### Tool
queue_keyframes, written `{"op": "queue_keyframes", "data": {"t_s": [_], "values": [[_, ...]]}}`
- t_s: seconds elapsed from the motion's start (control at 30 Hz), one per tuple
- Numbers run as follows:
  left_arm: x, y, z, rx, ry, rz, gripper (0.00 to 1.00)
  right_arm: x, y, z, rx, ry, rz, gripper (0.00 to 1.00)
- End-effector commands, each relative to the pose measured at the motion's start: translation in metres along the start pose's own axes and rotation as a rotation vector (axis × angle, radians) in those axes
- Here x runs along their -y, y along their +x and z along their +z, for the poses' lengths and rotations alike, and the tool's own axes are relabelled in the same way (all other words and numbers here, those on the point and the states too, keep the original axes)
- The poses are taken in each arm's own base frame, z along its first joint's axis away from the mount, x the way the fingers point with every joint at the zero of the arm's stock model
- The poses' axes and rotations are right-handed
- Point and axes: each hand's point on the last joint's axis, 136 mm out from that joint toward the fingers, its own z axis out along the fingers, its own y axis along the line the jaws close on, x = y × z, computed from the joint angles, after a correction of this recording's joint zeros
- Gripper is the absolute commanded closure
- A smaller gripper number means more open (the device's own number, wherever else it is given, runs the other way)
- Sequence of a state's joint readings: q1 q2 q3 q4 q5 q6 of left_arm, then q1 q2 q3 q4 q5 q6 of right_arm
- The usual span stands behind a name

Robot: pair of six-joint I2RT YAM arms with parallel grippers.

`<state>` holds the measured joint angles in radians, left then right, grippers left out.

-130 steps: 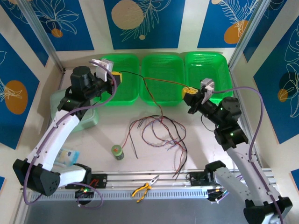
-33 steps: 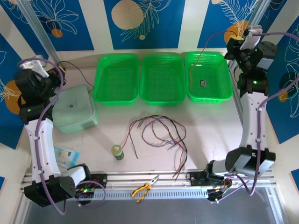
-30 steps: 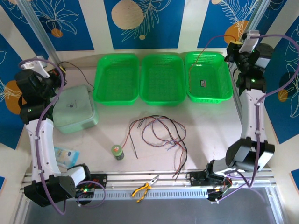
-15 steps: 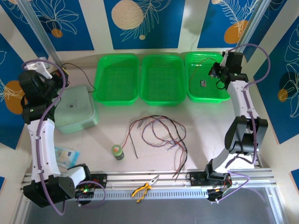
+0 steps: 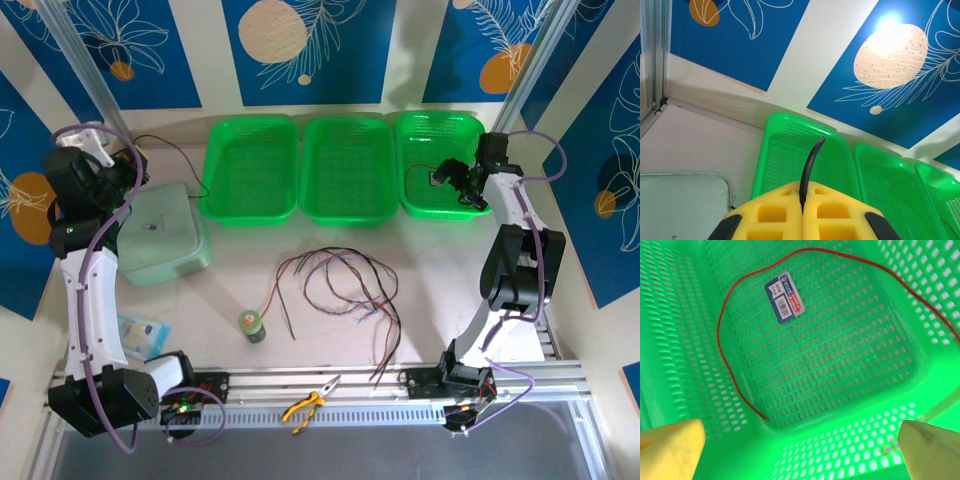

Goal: Untangle the cables

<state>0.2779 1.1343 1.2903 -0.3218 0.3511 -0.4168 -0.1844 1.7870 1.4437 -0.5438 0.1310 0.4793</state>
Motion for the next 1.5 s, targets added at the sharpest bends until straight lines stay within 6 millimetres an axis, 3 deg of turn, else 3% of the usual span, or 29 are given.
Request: {"op": "queue_keyframes", "data": {"t_s": [0.0, 0.13, 0.3, 0.57, 0.67, 0.77, 0.9, 1.0, 1.13, 1.23, 1.47], "values": [[0.017, -0.028, -0.004, 0.074, 0.035, 0.053, 1.0, -0.001, -0.007, -0.018, 0.044, 0.014, -0.023, 0.01], [0.034, -0.057, -0.005, 0.135, 0.09, 0.069, 1.0, 0.009, -0.003, -0.008, -0.057, 0.029, 0.02, 0.01], [0.064, -0.087, -0.004, 0.191, 0.225, 0.075, 1.0, -0.009, 0.002, -0.025, 0.026, 0.011, -0.054, 0.01], [0.111, -0.138, 0.008, 0.318, 0.52, 0.021, 1.0, -0.038, 0.018, -0.046, -0.019, -0.139, -0.048, 0.01], [0.126, -0.147, 0.018, 0.336, 0.557, 0.034, 1.0, -0.045, 0.02, -0.06, -0.005, -0.178, -0.055, 0.01], [0.139, -0.141, 0.037, 0.321, 0.572, 0.048, 1.0, -0.051, 0.02, -0.076, 0.015, -0.21, -0.06, 0.01], [0.144, -0.111, 0.073, 0.251, 0.545, 0.041, 1.0, -0.053, 0.021, -0.091, 0.035, -0.225, -0.067, 0.01], [0.125, -0.072, 0.11, 0.171, 0.444, 0.042, 1.0, -0.048, 0.021, -0.096, 0.039, -0.231, -0.057, 0.01], [0.076, 0.005, 0.165, -0.009, 0.286, 0.017, 1.0, -0.04, 0.022, -0.098, 0.037, -0.237, -0.042, 0.01], [0.054, 0.066, 0.191, -0.144, 0.228, 0.02, 1.0, -0.038, 0.025, -0.099, 0.037, -0.247, -0.04, 0.01], [0.033, 0.19, 0.225, -0.465, 0.108, 0.134, 1.0, -0.038, 0.036, -0.092, 0.002, -0.257, -0.038, 0.01]]}}
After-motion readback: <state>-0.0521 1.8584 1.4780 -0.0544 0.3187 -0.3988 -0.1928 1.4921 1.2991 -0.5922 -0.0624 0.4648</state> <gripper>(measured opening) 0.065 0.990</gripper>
